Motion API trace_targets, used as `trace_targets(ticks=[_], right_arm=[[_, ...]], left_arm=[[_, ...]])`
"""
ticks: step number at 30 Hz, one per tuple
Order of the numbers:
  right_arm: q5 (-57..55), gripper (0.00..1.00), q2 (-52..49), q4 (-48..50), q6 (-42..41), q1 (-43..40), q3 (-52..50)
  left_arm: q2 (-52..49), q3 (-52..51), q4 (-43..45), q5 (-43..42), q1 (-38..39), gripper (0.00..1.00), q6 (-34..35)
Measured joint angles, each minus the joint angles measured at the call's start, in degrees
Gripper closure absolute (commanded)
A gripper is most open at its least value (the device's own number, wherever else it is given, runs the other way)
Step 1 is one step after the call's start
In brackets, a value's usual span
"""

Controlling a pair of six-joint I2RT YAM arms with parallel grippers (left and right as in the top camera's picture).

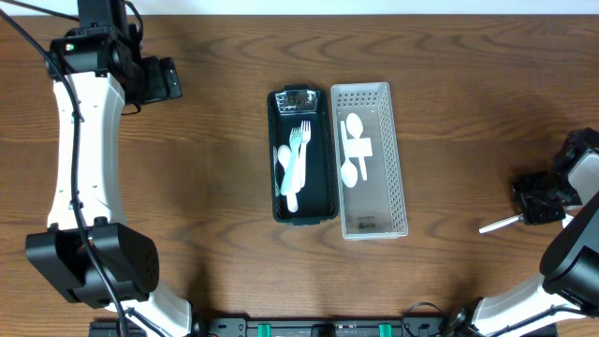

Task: Pack container
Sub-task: 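Return the right gripper to the spoons and grasp another, then carry the spoon with the right gripper into the white basket and release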

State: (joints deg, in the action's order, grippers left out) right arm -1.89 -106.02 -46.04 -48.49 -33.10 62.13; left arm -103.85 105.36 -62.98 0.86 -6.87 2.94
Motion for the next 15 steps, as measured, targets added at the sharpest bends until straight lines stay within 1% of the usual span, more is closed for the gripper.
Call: trace_targets(ticks=[4,8,11,15], right_arm=[[-0.04,0.76,0.00,-0.24,0.07,0.00,0.00],[0.04,0.80,-0.04,-0.02,-0.07,0.02,0.00],[0.09,0.87,-0.07,0.07,0.02,0.26,0.00],[0.24,0.87,-0.07,0.02,-0.07,2.10,0.02]], left_arm=[[0.00,0.00,0.00,0.00,0.00,0.02,0.00],[0.00,0.00,0.00,0.00,0.00,0.02,0.00],[0.00,0.00,0.00,0.00,0.00,0.02,-0.02],[0.00,0.00,0.00,0.00,0.00,0.02,-0.04]])
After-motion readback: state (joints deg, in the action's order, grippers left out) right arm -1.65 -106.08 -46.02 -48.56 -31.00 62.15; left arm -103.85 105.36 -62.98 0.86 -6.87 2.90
